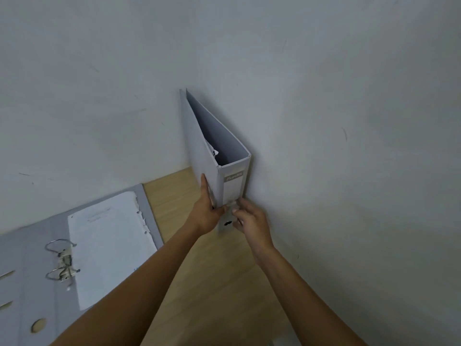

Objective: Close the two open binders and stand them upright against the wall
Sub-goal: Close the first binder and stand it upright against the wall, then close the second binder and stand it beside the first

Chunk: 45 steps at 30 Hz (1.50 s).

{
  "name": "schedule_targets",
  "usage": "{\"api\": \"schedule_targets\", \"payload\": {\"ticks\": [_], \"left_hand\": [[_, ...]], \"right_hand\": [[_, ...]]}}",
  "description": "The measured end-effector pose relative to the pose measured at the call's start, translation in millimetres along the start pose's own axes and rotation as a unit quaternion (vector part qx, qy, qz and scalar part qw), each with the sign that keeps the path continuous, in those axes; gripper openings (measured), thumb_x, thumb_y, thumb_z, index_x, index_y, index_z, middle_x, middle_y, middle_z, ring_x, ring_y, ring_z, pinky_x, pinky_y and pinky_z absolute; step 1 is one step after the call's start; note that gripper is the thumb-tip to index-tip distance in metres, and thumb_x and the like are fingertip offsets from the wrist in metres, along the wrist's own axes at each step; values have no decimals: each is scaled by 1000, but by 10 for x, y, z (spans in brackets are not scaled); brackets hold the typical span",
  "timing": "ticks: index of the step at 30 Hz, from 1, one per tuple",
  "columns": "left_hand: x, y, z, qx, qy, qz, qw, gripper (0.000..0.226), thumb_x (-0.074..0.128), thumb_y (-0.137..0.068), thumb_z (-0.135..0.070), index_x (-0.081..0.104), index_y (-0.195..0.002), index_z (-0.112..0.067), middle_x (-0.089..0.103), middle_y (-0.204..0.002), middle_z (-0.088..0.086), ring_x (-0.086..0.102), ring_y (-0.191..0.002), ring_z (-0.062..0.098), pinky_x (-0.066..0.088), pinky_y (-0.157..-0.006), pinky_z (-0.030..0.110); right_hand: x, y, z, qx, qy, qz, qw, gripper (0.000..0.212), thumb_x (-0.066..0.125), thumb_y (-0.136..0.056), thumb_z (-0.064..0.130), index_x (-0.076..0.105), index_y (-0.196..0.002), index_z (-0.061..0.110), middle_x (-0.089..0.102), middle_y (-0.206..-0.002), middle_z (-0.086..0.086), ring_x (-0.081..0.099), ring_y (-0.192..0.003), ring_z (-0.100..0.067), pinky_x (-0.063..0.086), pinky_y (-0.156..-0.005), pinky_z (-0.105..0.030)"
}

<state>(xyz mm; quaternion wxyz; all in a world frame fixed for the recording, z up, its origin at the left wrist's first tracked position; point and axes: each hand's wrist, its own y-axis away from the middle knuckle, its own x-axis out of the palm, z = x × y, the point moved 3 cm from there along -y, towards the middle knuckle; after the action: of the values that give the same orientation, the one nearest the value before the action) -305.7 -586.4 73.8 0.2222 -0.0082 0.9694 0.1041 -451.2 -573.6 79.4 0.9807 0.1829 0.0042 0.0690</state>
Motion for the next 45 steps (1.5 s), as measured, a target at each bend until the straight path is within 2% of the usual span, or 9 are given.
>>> {"api": "schedule_targets", "payload": {"ticks": [5,12,15,18,24,28,31,41,45], "left_hand": [[13,-173,-22,-1,-14,1,1000,109,62,-95,-9,-29,-154,-16,35,-160,17,46,-139,39,46,-108,49],[55,-271,2,2,-34,7,999,109,62,-96,-10,-31,-153,-16,32,-161,17,42,-142,37,43,-109,42],[41,-277,13,-10,-38,-5,999,111,65,-94,-10,-28,-155,-18,32,-161,16,42,-142,37,45,-109,43],[9,-225,16,-26,-53,-4,998,115,69,-91,-7,-24,-156,-24,27,-164,15,43,-142,36,47,-107,43],[-233,304,252,-113,-9,-32,993,96,67,-93,-14,0,-161,-27,38,-160,9,62,-125,28,55,-75,24],[-476,877,553,-171,19,-57,983,64,64,-95,-20,36,-153,-22,61,-142,4,67,-111,22,58,-92,41],[-637,1332,823,-206,64,-82,973,47,61,-97,-21,52,-142,-21,65,-135,1,67,-109,16,59,-88,38],[-1399,2773,1833,-301,178,-189,918,35,60,-96,-18,60,-132,-21,68,-127,-4,66,-112,14,56,-87,34],[-1809,3312,2179,-312,283,-254,870,35,58,-98,-16,59,-133,-16,67,-128,1,66,-112,16,57,-83,34]], "right_hand": [[52,-87,-17,10,61,7,998,75,61,-86,19,36,-156,30,46,-153,4,50,-137,-22,46,-112,-49],[-39,-146,-41,-6,85,11,996,80,56,-79,17,37,-156,31,52,-151,-3,59,-125,-22,53,-102,-43],[-67,-135,-59,-5,89,13,996,72,59,-86,11,42,-153,30,53,-147,2,59,-126,-22,54,-101,-42],[-131,-138,-80,9,84,1,996,48,64,-88,12,58,-134,25,59,-130,11,58,-124,-17,54,-102,-44],[-6,-111,-138,28,95,86,991,23,65,-90,15,65,-105,33,68,-111,6,65,-112,-19,54,-93,-40],[293,4,-265,40,114,138,983,19,63,-92,17,67,-105,31,69,-118,-5,65,-111,-20,53,-93,-41],[524,128,-398,57,132,175,974,17,62,-93,18,68,-106,28,71,-116,-10,67,-110,-21,53,-90,-37],[1697,712,-914,124,254,313,907,17,62,-93,23,70,-108,23,74,-114,-9,72,-104,-21,55,-91,-39],[2343,1005,-1103,139,310,348,874,18,58,-96,23,70,-109,24,73,-114,-4,72,-103,-20,56,-94,-40]]}}
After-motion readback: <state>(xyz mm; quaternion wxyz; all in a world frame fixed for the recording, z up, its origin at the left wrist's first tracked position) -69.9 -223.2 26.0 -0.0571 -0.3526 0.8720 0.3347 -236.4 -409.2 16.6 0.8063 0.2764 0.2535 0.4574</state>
